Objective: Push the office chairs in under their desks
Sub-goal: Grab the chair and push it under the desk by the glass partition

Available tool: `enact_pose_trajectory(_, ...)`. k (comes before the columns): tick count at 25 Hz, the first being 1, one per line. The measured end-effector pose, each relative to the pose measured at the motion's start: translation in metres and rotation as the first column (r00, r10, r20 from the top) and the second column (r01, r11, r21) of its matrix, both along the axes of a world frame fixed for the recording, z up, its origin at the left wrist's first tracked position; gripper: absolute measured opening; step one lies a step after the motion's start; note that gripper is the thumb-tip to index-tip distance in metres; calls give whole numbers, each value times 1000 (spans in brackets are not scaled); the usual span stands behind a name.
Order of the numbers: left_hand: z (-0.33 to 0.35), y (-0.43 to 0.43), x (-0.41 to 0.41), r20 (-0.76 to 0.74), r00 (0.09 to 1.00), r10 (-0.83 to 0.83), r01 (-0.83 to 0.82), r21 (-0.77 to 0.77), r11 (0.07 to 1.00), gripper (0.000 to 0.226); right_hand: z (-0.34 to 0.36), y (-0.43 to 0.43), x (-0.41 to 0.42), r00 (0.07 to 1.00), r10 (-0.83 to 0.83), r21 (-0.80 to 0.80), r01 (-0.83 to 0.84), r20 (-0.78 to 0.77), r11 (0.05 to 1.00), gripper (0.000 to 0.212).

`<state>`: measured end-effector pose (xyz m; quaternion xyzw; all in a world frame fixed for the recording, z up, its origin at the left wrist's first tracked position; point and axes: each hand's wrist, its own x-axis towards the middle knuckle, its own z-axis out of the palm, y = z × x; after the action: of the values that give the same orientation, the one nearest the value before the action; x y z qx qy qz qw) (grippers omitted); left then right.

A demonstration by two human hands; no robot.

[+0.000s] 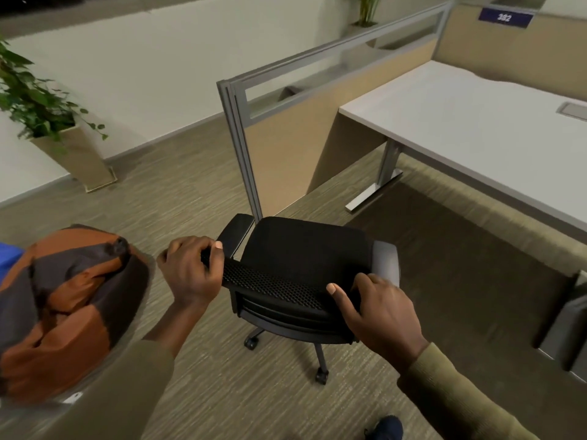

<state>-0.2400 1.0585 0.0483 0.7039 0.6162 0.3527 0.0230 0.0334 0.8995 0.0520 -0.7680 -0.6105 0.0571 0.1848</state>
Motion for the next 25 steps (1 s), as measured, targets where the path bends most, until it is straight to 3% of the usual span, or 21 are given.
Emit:
enact_pose_trajectory(10,-8,54,81,52,991,-121,119,28,992,37,6,23,65,994,-95,-3,95,48,995,66)
enact_pose_trajectory(17,-12,84,184,27,990,-140,139,26,990,41,5,45,164,988,-140,47,137,69,989,69)
enact_pose_trajectory(25,-8,122,320,26,984,-179,180,-84,980,36,7,81,295,980,-166,111,154,109,982,69)
